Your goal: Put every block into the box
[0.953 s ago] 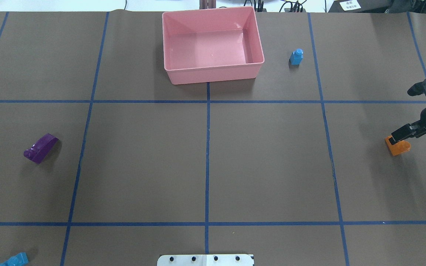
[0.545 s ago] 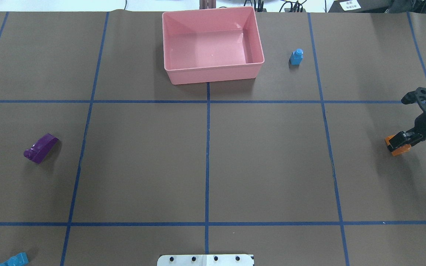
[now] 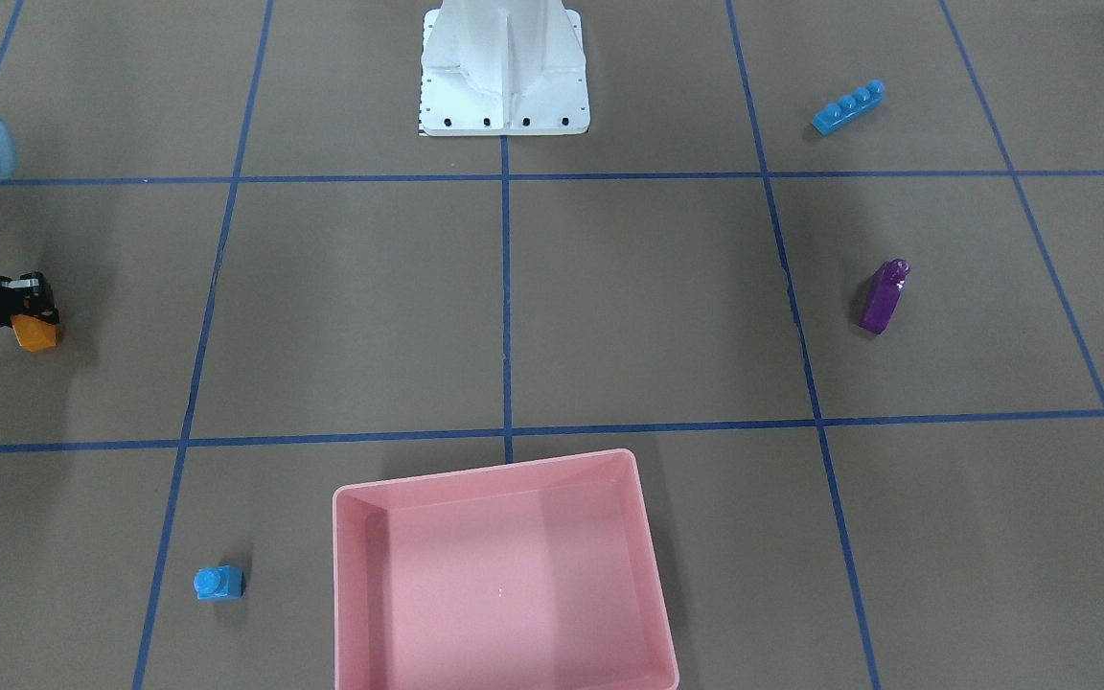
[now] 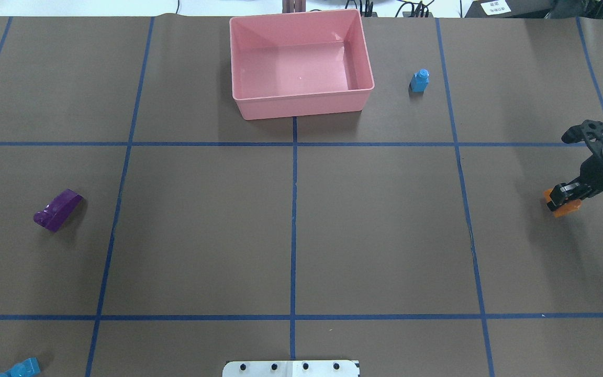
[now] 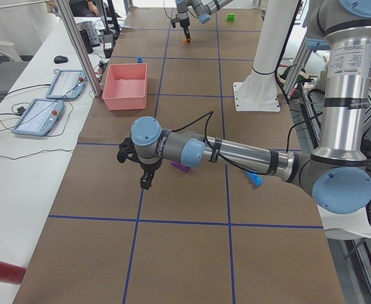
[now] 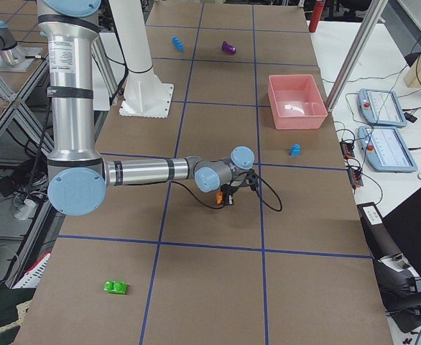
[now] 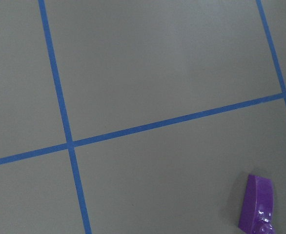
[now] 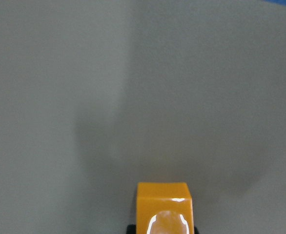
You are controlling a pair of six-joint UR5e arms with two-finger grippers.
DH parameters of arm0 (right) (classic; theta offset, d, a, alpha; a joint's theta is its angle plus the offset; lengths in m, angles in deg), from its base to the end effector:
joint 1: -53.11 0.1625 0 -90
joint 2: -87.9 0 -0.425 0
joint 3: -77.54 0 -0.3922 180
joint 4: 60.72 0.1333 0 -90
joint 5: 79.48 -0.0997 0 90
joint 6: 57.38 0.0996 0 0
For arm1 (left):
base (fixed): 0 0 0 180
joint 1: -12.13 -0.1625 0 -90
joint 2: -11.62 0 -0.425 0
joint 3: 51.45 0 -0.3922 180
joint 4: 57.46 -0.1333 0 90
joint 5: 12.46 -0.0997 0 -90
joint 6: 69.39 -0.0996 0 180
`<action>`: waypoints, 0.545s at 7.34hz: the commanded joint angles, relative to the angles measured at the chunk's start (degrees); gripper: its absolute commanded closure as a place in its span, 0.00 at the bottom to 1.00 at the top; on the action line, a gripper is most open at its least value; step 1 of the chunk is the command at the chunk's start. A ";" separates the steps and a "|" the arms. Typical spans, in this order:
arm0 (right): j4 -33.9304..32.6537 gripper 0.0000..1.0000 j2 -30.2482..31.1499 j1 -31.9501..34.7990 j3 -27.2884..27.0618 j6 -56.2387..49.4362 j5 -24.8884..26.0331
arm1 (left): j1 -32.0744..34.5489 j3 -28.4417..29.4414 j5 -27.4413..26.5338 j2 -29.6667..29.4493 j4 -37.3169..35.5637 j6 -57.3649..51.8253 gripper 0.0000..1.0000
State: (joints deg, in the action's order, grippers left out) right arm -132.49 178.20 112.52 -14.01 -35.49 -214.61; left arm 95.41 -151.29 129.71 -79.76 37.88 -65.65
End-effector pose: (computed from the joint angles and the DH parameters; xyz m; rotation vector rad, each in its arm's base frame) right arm -0.2042 -0.4686 0.6119 -0.0560 -0.8442 -0.2766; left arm 0.0052 -0.5108 0.5412 0.1853 0.9254 0.1797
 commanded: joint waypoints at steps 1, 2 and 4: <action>-10.08 1.00 -0.56 3.85 -9.46 -0.01 -1.01 | -6.95 -1.66 0.92 -2.30 1.76 11.66 0.00; -17.19 1.00 -4.22 5.08 -13.00 -0.01 -1.01 | -10.64 -1.33 -1.52 -2.23 8.22 14.60 0.00; -25.67 1.00 -13.88 6.84 -14.09 1.64 -3.55 | -16.37 -1.76 -9.08 -1.79 12.67 15.15 0.00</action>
State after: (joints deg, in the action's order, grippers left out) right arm -153.13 169.91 118.08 -27.07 -35.06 -216.83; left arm 82.55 -152.89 124.10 -81.69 48.27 -51.31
